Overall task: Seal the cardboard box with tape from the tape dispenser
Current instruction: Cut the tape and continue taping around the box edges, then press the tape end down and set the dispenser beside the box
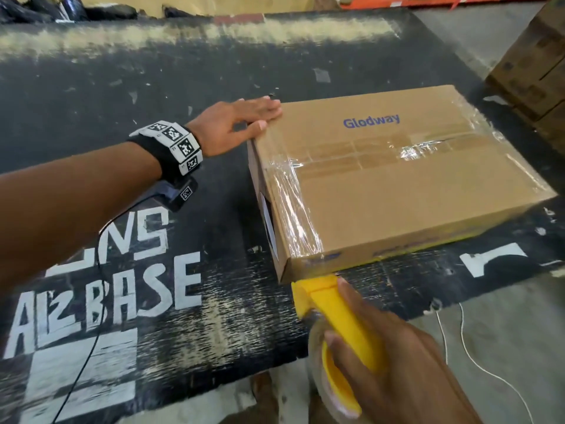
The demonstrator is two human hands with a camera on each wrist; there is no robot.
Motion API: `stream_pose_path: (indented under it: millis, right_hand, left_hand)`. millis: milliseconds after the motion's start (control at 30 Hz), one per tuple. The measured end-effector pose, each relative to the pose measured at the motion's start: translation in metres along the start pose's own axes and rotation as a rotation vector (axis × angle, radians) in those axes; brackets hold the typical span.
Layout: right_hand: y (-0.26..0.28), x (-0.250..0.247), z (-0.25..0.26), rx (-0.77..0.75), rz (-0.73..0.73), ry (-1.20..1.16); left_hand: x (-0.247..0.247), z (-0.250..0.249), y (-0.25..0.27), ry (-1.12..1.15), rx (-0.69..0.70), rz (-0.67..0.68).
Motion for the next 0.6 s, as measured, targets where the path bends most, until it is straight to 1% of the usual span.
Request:
stream_pose_path:
  millis: [33,67,100,133,167,233,267,333,400,433,500,567,600]
  right_hand:
    - [0.012,0.009,0.016,-0.050,0.053,-0.028]
    - [0.006,0.020,0.002,-0.077,0.055,-0.044]
    - [0.002,0.041,-0.006,-0.066,0.125,-0.062]
    - [-0.003,0.041,-0.016,-0.072,0.092,-0.148]
    - [-0.008,0.036,-0.021,-0.077,0.072,-0.159]
    - [-0.010,0.032,-0.026,-0.164,0.071,-0.190]
    - [-0.005,0.029,-0.024,-0.208,0.078,-0.228]
    - [-0.007,0.016,-0.031,-0.277,0.029,-0.300]
    - [-0.001,0.004,-0.033,-0.309,-0.009,-0.386]
    - [0.003,-0.001,-0.035,-0.324,-0.038,-0.425]
    - [0.009,-0.012,-0.040,-0.364,-0.122,-0.480]
    - [0.013,-0.020,-0.043,-0.392,-0.183,-0.543]
    - [0.014,-0.024,-0.046,-0.403,-0.217,-0.568]
  left_hand:
    - [0.000,-0.001,0.000,-0.026,-0.008,0.009]
    - [0.000,-0.001,-0.001,-0.046,-0.003,0.019]
    - [0.001,-0.001,-0.002,-0.060,0.010,0.026]
    - [0.001,0.000,-0.004,-0.068,0.019,0.029]
    - [0.001,0.001,-0.003,-0.081,0.014,0.039]
    - [0.000,-0.004,0.000,-0.147,-0.009,0.013]
    - [-0.002,-0.013,0.001,-0.177,-0.018,-0.025]
    - [-0.005,-0.047,0.011,-0.143,-0.009,-0.098]
    - [0.000,-0.096,0.031,-0.065,0.054,-0.107]
    - [0.007,-0.122,0.043,-0.046,0.097,-0.071]
    - [0.028,-0.162,0.067,-0.041,0.161,0.047]
    - [0.052,-0.177,0.084,-0.115,0.177,0.142]
    - [0.060,-0.177,0.089,-0.165,0.181,0.148]
Point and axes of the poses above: each hand's wrist, its own y-axis away from the middle knuckle, its own x-axis out of the palm, z = x × y, the point moved 3 cm from there along -y, towards the middle knuckle, and after that the axes turned 4 degrees about x, right-handed, at the moved point
